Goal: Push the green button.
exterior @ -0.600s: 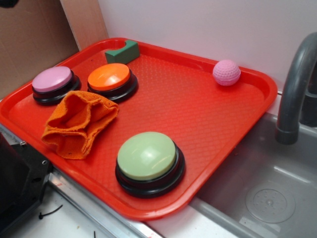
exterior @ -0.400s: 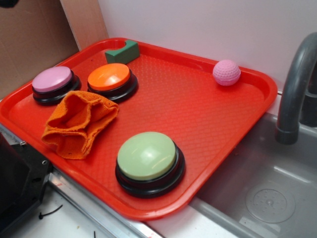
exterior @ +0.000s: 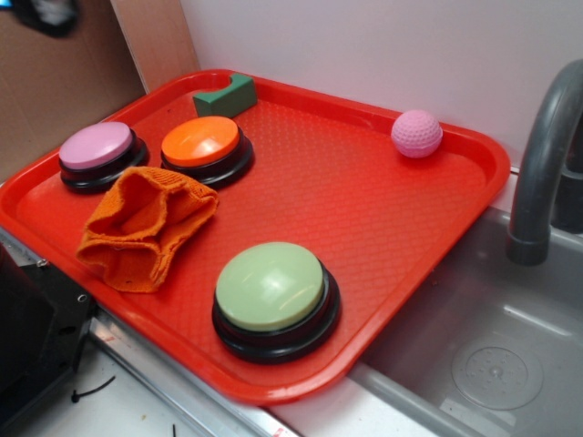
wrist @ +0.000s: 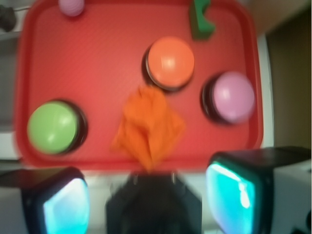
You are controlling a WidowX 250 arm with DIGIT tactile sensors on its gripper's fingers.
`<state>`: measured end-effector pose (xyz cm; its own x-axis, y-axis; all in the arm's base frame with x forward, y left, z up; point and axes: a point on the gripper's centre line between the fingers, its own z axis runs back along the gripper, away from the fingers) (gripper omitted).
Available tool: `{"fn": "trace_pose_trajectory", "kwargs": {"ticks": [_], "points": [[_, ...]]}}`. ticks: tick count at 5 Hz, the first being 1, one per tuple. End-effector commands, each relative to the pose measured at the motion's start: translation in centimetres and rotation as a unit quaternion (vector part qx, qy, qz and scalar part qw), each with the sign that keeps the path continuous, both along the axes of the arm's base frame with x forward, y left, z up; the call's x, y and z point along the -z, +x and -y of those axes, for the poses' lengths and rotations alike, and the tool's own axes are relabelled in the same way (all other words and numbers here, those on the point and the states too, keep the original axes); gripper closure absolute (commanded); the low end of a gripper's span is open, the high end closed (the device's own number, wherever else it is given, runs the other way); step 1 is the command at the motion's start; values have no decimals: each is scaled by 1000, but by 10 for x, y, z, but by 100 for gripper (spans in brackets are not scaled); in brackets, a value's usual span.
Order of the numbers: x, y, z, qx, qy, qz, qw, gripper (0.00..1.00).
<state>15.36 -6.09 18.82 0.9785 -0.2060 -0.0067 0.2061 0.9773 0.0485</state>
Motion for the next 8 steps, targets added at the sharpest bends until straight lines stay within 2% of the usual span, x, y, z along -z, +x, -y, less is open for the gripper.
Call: {"fn": "trace_pose_trajectory", "kwargs": {"ticks": [1,2,5,6,7,8], "points": [[80,9,89,256,-20,47,965,0],[104,1,98,345,-30,6,938,0],[104,1,98,345,-30,6,938,0],[128,-1,111,383,-40,-12,923,0],[134,-2,115,391,-53,-31,919,0],[135,-3,114,396,-51,-43,916,0]]}}
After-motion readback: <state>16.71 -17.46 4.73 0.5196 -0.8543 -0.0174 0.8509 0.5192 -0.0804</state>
